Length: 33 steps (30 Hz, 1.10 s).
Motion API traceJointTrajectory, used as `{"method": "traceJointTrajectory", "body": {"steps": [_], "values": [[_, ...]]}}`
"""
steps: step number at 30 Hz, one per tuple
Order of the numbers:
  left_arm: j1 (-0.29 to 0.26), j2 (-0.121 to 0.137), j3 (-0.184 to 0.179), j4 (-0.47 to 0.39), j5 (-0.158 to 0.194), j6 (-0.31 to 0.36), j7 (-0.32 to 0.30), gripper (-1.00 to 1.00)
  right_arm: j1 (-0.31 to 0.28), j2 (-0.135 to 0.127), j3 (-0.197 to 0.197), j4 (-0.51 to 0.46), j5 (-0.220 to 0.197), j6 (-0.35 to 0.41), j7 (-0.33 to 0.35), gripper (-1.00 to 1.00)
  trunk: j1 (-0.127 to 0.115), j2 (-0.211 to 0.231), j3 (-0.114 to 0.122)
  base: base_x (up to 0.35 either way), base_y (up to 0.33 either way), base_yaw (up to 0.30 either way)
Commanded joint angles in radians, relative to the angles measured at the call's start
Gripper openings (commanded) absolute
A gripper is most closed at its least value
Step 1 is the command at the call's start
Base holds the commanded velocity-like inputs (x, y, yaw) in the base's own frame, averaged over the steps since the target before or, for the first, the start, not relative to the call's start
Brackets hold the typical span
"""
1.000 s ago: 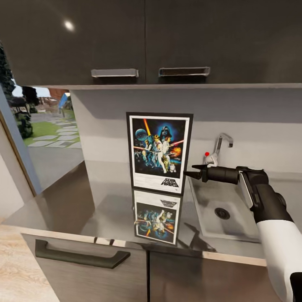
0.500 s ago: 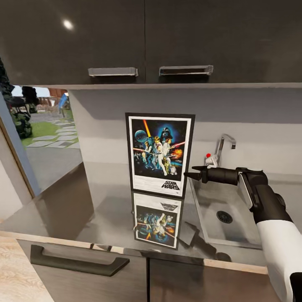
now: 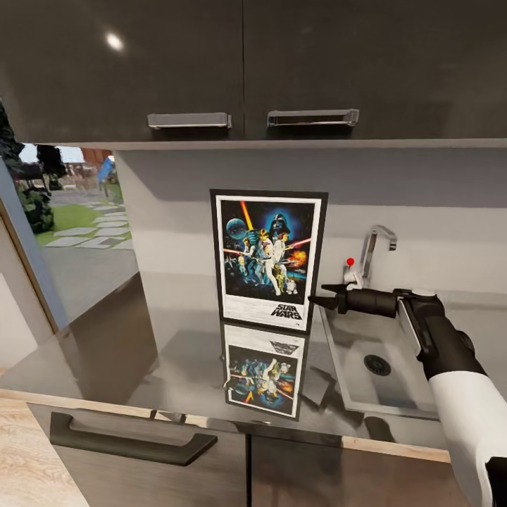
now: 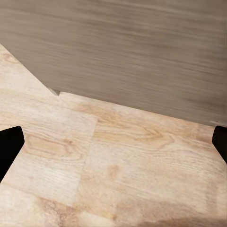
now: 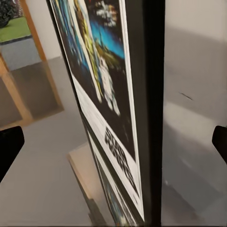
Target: Pick up the poster from the kitchen countertop and hang it on one of the wall nails in the kitchen.
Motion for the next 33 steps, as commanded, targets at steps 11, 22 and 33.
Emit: {"method": "traceJointTrajectory", "body": {"steps": [11, 22, 33], "values": [[0.0, 0.0, 0.001, -0.002, 0.0, -0.001, -0.001, 1.0, 0.031, 0.0, -0.001, 0.052, 0.001, -0.072, 0.004, 1.0, 0.0, -0.001, -0.001, 0.0, 0.0, 0.0], [0.0, 0.0, 0.001, -0.003, 0.0, -0.001, -0.001, 1.0, 0.034, 0.0, 0.0, 0.173, 0.002, -0.168, 0.004, 1.0, 0.0, -0.001, -0.001, 0.0, 0.0, 0.0], [0.0, 0.0, 0.001, -0.003, 0.0, -0.001, -0.001, 1.0, 0.034, 0.0, 0.0, 0.215, 0.001, -0.179, 0.004, 1.0, 0.0, -0.001, -0.001, 0.0, 0.0, 0.0]]}}
